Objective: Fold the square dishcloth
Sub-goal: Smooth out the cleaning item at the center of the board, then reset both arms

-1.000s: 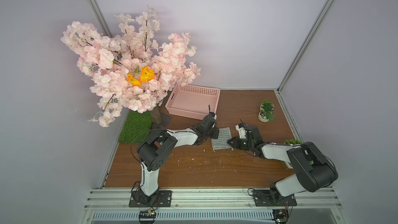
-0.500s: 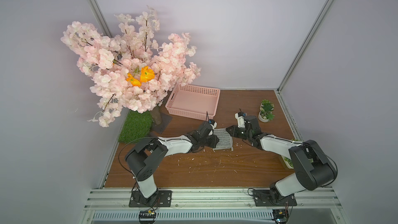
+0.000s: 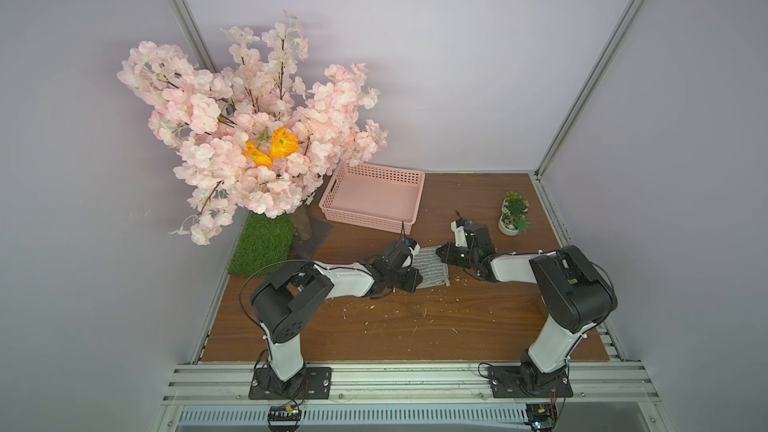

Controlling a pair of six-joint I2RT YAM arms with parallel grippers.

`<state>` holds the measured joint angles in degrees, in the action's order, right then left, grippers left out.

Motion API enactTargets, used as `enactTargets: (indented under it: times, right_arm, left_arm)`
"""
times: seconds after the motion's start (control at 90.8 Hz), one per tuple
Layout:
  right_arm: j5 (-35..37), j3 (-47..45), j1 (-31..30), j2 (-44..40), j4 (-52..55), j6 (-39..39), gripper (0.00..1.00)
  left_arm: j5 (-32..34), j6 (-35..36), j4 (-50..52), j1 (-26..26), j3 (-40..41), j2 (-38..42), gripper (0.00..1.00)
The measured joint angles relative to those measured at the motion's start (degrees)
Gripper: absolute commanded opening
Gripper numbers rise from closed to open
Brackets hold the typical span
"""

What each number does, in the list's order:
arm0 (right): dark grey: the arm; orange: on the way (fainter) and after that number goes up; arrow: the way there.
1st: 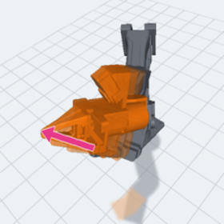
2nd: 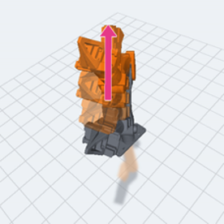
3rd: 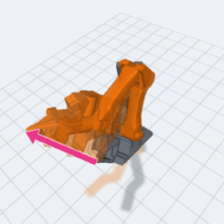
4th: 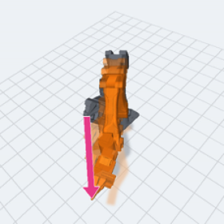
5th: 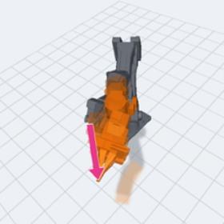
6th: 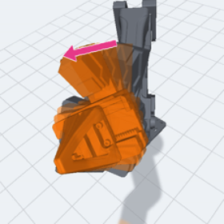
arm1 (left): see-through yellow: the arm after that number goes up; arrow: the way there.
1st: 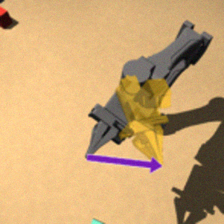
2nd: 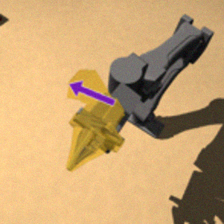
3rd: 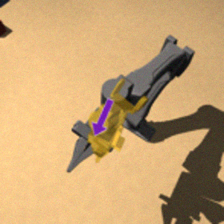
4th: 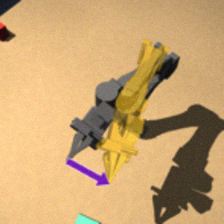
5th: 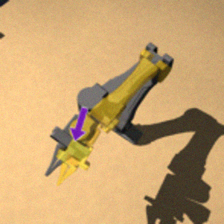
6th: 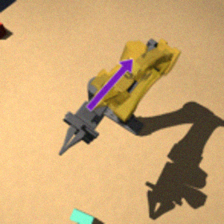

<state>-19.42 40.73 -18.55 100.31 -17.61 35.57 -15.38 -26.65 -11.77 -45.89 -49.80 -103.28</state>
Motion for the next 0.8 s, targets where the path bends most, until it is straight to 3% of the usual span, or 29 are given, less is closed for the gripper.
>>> enactTargets:
  times: [0.198, 0.407, 0.517, 0.738, 0.804]
  right_arm:
    - [-0.24, 0.44, 0.09, -0.37, 0.55, -0.72, 0.13]
    - [2.34, 2.4, 0.31, -5.27, 5.42, -3.52, 0.25]
    - [4.9, 3.1, 0.33, -9.49, 7.5, -5.14, 0.36]
    - [12.61, 3.21, 1.03, -17.18, 11.19, -9.29, 0.74]
    - [15.32, 3.08, 1.31, -19.58, 12.11, -10.19, 0.88]
  left_arm:
    - [-0.85, 0.35, -0.26, 0.0, -0.02, 0.26, 0.32]
    - [-1.03, 0.11, 1.68, 0.0, -0.35, 4.37, 0.46]
    - [0.7, 0.04, 2.75, 0.0, -0.83, 9.18, 0.62]
    - [8.22, -0.5, 3.98, 2.1, 0.81, 20.22, 0.97]
    - [11.74, -0.98, 4.13, 4.09, 3.19, 23.74, 1.0]
